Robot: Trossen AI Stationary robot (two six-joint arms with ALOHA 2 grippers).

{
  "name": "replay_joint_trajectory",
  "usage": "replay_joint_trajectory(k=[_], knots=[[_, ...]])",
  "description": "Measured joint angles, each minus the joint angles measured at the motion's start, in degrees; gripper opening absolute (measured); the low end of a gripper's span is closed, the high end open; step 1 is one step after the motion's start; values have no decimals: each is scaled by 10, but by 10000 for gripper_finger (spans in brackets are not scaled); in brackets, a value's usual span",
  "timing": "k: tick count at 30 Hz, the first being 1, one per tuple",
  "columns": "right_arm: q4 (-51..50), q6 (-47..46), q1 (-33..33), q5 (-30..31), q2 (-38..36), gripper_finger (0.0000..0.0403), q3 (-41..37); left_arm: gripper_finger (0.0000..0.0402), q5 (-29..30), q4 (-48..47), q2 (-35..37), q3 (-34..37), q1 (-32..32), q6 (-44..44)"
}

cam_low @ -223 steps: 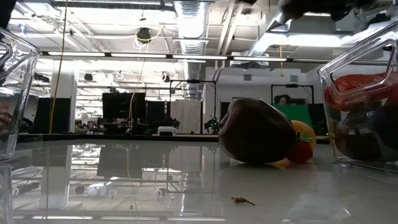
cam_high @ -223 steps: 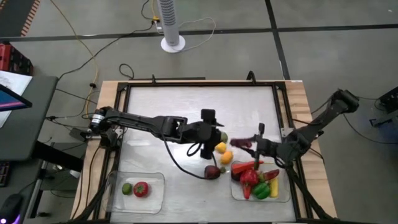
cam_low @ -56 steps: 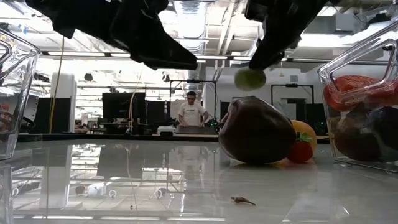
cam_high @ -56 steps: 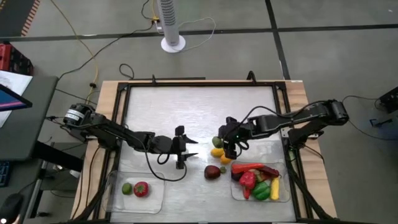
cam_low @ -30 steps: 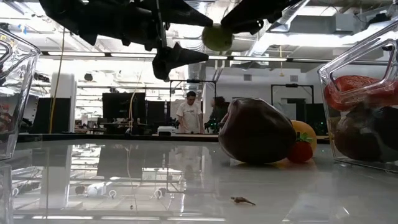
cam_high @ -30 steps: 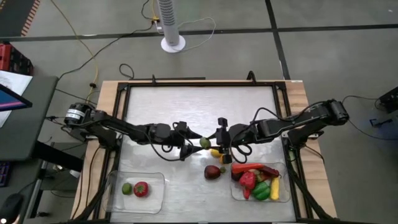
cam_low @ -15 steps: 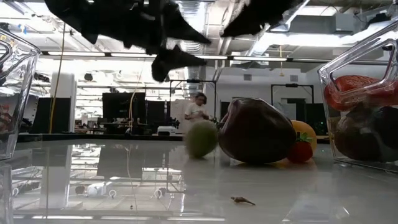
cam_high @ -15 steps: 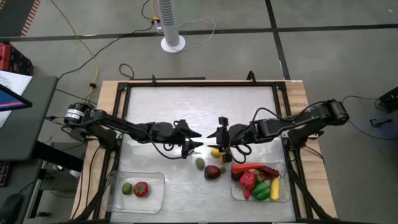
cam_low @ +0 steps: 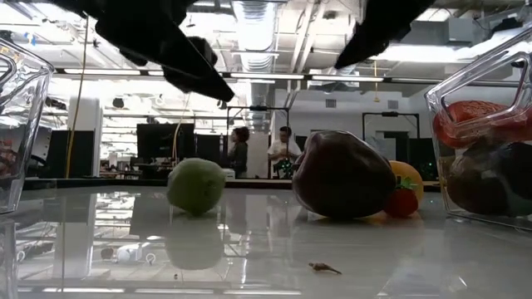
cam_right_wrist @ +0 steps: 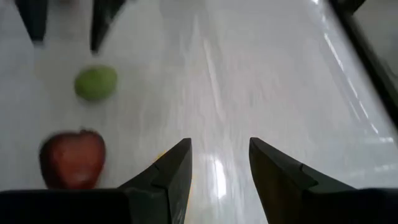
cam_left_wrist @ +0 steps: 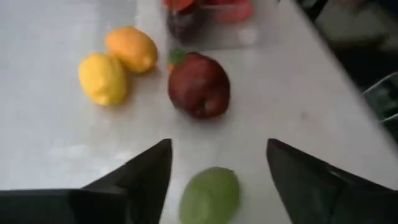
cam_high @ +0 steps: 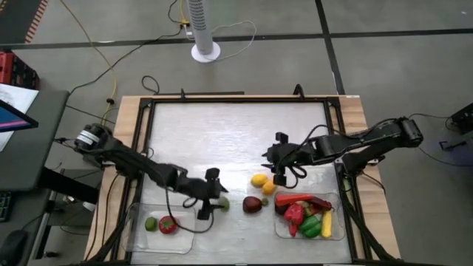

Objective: Sort produce into baskets
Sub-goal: Put the lime into the left transparent bin

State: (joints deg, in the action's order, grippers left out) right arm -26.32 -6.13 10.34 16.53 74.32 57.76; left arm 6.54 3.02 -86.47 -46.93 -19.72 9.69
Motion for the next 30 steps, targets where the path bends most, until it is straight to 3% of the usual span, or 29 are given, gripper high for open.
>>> replay_joint_trajectory(k=[4, 9, 17, 30], knots=[[33, 6, 0, 0, -29, 185, 0, 309, 83, -111, -34, -69, -26, -26], [39, 3, 2, 0, -43, 185, 0, 348, 33, -227, -81, -146, -15, -44], [51, 1, 14, 0, -37, 185, -7, 319, -48, -345, -148, -221, 9, -80], [54, 1, 17, 0, -38, 185, -14, 277, -45, -352, -201, -226, 9, -123]])
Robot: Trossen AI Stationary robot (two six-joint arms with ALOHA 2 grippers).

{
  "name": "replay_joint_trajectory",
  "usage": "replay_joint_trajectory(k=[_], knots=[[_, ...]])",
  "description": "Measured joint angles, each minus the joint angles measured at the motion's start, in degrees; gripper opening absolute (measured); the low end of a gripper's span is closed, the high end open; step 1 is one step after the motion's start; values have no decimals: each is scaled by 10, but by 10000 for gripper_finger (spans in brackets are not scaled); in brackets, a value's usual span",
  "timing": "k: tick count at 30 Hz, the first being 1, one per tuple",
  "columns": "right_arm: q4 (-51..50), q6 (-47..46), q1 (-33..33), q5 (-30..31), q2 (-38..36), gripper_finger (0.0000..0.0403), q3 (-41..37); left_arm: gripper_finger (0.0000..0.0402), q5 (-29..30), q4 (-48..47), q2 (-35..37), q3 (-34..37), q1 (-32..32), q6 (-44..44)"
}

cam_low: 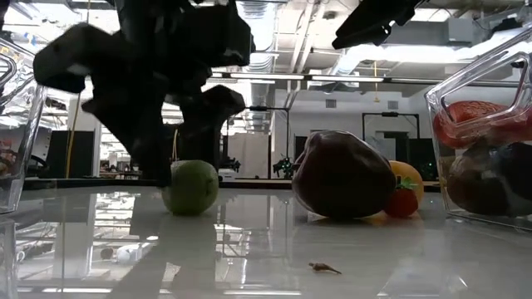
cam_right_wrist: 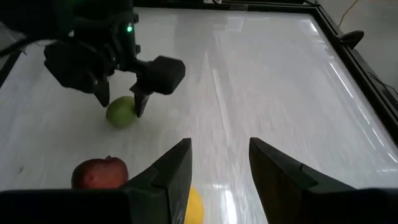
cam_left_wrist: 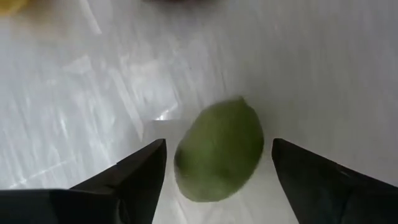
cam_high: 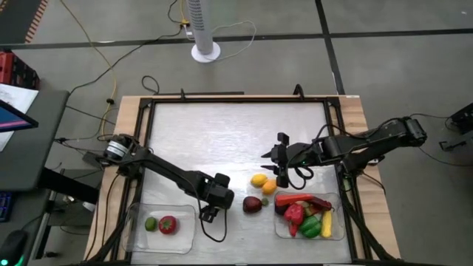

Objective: Sort produce into baskets
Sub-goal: Put the lime into the left transparent bin

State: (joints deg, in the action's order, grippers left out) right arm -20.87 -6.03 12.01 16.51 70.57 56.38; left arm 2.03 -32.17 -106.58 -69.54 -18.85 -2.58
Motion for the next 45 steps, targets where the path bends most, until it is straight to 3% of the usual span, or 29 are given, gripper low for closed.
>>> replay_joint_trajectory(k=[12, 16, 24, 29, 31, 36, 39, 45], knots=[[-1, 1, 0, 0, 0, 185, 0, 163, 30, -17, -11, -21, 0, -1], [-7, 0, 0, 0, -1, 185, 0, 138, 28, -83, -10, -62, 0, 2], [-43, -2, 1, 6, -11, 185, 0, 151, -27, -242, 41, -184, -18, 75], [-48, 0, 5, 18, -11, 185, 0, 152, -74, -278, 100, -202, -47, 179], [-61, 3, 8, 18, -15, 185, 0, 152, -63, -314, 112, -202, -66, 232], [-97, 1, 8, 19, -44, 185, 0, 153, 33, -420, 115, -199, -143, 362], [-108, 0, 8, 19, -66, 185, 0, 155, 72, -431, 114, -186, -181, 442], [-116, -4, 7, 19, -98, 185, 0, 212, 65, -427, 113, -153, -220, 596]])
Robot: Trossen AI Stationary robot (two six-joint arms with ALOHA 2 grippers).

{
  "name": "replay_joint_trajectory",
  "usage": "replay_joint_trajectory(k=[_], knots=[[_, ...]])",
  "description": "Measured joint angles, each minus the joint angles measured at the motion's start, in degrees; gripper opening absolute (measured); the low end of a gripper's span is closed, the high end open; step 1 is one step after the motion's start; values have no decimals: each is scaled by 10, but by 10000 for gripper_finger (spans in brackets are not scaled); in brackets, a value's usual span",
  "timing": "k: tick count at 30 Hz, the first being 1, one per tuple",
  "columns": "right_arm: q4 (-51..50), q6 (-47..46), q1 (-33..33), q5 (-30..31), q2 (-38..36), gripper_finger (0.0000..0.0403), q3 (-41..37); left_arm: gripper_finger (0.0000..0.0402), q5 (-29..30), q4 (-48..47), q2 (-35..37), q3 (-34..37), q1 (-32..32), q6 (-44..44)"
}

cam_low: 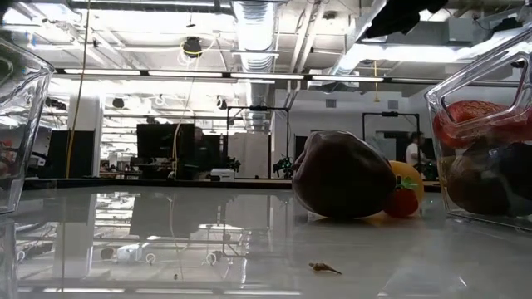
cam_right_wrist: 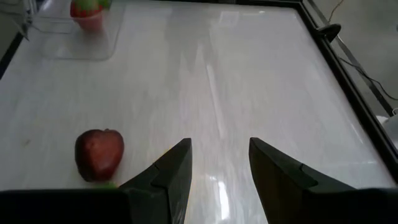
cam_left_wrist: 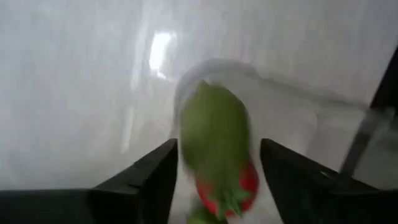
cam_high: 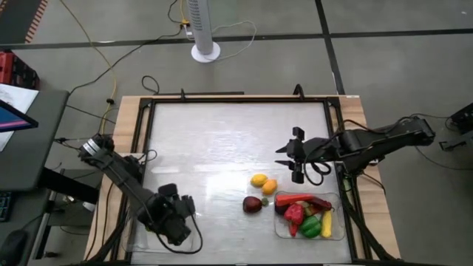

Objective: Sort produce into baskets
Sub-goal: Put the lime into the left transparent bin, then put the apple into the left transparent bin

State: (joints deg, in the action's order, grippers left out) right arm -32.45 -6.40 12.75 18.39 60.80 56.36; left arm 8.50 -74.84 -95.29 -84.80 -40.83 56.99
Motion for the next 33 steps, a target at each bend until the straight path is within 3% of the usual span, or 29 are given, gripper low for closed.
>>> replay_joint_trajectory(k=[6, 10, 12, 20, 25, 33], knots=[[-1, -9, -1, 0, -6, 185, 0, 273, -11, 7, -1, 4, -9, 5], [1, -11, -1, 0, -3, 185, 0, 280, 97, 24, -2, 4, 25, -22], [-1, -12, -1, 0, -3, 185, 0, 281, 120, 55, -7, 4, 53, -54], [-4, -22, -1, 0, -3, 185, 0, 281, 82, 321, -67, 5, 166, -284], [-21, -26, 0, 0, -3, 185, 0, 285, 66, 425, -100, 5, 197, -389], [-36, -26, 0, 1, -3, 185, 0, 350, 71, 537, -162, 5, 200, -492]])
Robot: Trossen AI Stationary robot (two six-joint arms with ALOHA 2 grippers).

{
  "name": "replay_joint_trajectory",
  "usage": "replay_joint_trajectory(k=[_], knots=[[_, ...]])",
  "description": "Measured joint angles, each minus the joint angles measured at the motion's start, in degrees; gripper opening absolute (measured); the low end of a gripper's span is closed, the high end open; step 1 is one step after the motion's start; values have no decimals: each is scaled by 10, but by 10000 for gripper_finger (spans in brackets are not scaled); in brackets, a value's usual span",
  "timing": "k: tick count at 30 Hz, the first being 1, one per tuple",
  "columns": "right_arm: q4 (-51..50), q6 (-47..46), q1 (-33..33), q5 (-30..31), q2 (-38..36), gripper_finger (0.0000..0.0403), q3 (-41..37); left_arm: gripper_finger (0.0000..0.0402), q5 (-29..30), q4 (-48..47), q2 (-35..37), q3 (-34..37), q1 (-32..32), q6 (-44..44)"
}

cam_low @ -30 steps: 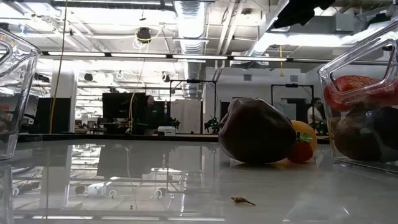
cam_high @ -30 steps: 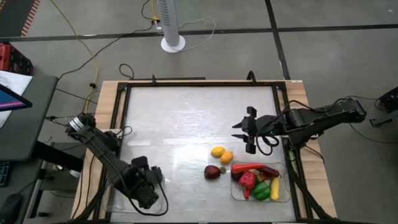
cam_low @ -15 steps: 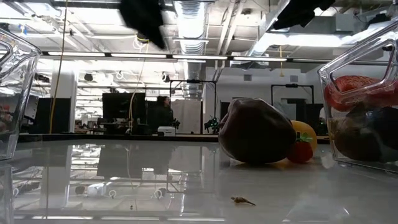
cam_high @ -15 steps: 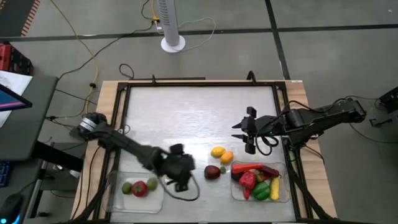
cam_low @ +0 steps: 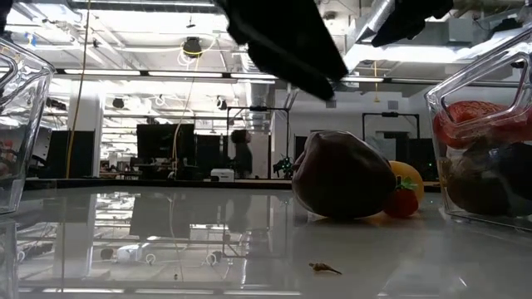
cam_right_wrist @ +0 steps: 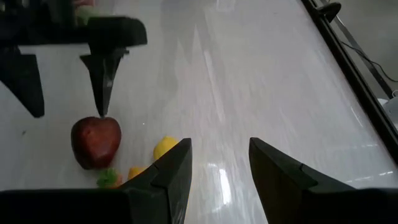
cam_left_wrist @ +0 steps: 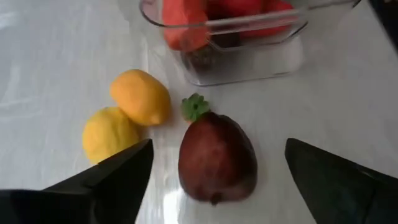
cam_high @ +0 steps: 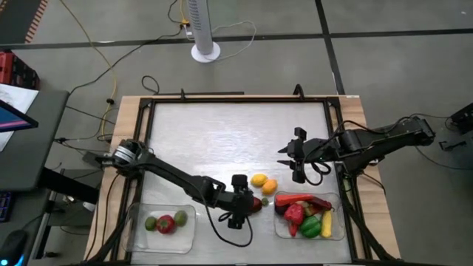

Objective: Sort produce into baskets
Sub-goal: Put the apple into the left transparent bin

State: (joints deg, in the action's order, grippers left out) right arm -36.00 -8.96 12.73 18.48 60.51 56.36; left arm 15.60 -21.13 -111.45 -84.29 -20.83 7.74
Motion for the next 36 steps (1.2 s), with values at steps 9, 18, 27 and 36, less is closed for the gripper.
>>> replay_joint_trajectory(k=[9, 18, 27, 36], knots=[[-4, 0, 0, 1, 0, 185, 0, 388, 2, 67, -69, 0, 12, -30], [-4, -1, 0, 15, 0, 185, 0, 325, -1, 50, -88, 0, 19, -29], [-5, -12, 0, 16, 0, 185, 0, 219, -8, -51, -60, 0, 22, -16], [-14, -17, 0, 16, 0, 185, 0, 235, -12, -249, 80, 1, -29, 87]])
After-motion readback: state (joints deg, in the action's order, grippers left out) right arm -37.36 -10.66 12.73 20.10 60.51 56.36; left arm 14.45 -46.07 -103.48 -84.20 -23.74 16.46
